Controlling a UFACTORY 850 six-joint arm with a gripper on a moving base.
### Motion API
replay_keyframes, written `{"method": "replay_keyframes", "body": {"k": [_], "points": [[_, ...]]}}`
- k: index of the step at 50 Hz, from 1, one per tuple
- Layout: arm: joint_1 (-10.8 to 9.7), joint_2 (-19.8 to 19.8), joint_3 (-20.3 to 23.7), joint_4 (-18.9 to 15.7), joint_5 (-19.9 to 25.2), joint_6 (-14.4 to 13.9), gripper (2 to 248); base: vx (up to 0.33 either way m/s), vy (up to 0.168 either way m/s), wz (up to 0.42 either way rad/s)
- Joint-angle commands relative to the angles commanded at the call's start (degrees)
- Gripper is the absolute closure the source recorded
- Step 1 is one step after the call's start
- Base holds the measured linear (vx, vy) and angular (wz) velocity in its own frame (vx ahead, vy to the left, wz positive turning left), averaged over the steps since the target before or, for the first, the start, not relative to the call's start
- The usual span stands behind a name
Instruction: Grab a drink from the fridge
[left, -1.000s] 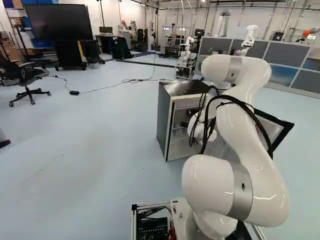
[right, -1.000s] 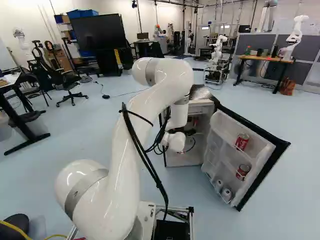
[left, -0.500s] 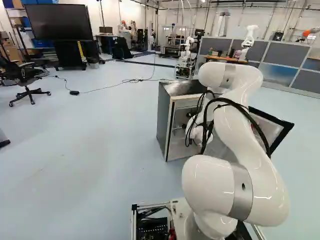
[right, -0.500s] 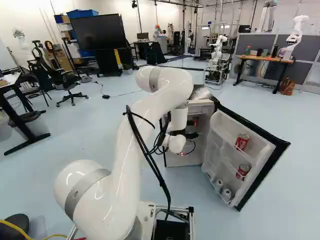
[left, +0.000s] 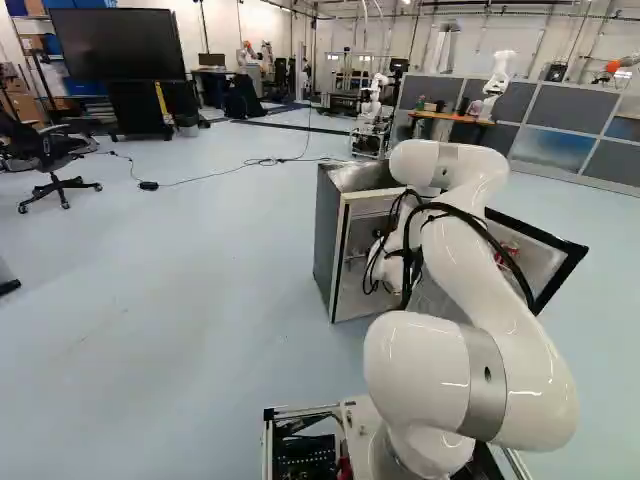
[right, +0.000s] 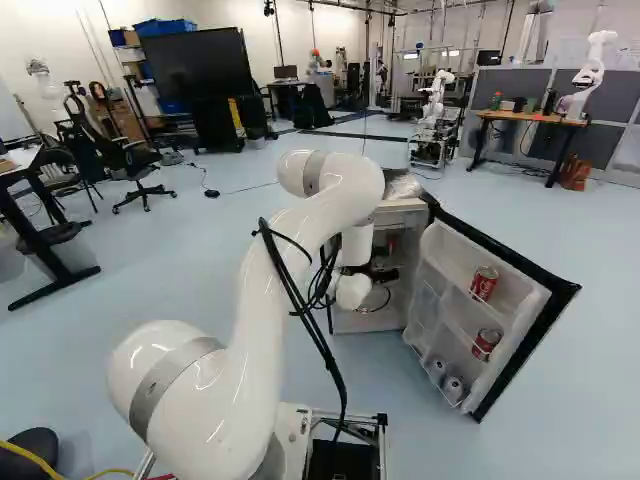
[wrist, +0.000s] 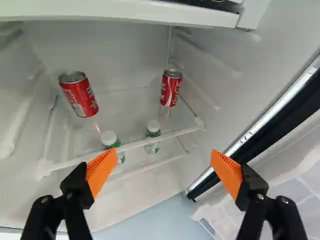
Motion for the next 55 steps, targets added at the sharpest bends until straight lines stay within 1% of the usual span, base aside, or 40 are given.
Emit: {"method": "replay_keyframes", "body": {"k": [8,14,55], "points": [[0.4,-1.8,-1.8,1.6,1.1,0.0,3,0.000,0.000,0.000],[0.6,-2.4,-2.3,2.1,1.5,0.0,3,0.000,0.000,0.000],[0.7,-2.6,-2.5,2.2,1.5,0.0,3,0.013,0.003,-0.007]]}}
